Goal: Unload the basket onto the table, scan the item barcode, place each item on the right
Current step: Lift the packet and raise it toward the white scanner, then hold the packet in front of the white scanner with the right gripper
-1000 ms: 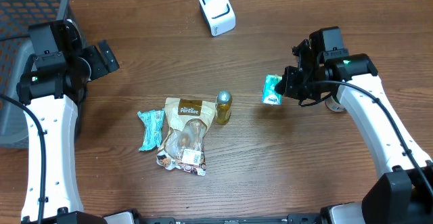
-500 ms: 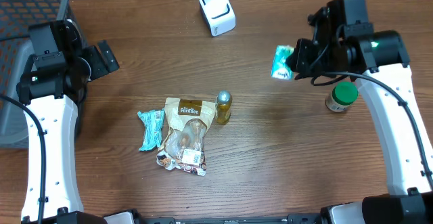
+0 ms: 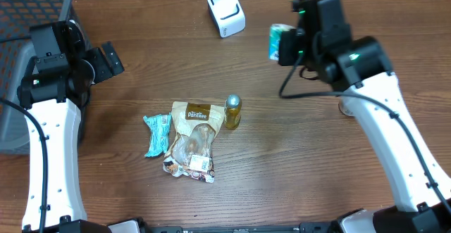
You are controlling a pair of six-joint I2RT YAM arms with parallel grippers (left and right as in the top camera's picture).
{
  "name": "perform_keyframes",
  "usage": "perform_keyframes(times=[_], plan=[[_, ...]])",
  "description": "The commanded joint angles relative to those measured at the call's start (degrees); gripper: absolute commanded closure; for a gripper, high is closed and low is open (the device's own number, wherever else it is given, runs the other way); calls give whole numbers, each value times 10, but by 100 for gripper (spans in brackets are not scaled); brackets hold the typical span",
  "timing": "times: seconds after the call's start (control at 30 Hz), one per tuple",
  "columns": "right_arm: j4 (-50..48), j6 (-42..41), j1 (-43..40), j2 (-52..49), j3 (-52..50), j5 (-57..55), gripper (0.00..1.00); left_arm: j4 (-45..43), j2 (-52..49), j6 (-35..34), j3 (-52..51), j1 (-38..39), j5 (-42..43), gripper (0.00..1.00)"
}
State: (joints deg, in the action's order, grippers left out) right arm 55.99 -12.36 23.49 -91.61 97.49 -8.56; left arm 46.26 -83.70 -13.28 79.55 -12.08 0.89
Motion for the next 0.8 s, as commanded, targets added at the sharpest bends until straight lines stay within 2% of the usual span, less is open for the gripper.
perform_keyframes(times=[0.0,0.2,0.4,0.6,0.77], plan=[[-42,64,41,-24,12,-145,96,0,3,11,13,1,0,0],[-187,224,86,-101,12,-282,96,0,3,11,13,1,0,0],[-395,402,97,-193,12,-296,96,0,3,11,13,1,0,1],[-612,517,97,-277,12,-295,96,0,3,11,13,1,0,0],[-745,613,96,-336,12,-286,96,0,3,11,13,1,0,0]])
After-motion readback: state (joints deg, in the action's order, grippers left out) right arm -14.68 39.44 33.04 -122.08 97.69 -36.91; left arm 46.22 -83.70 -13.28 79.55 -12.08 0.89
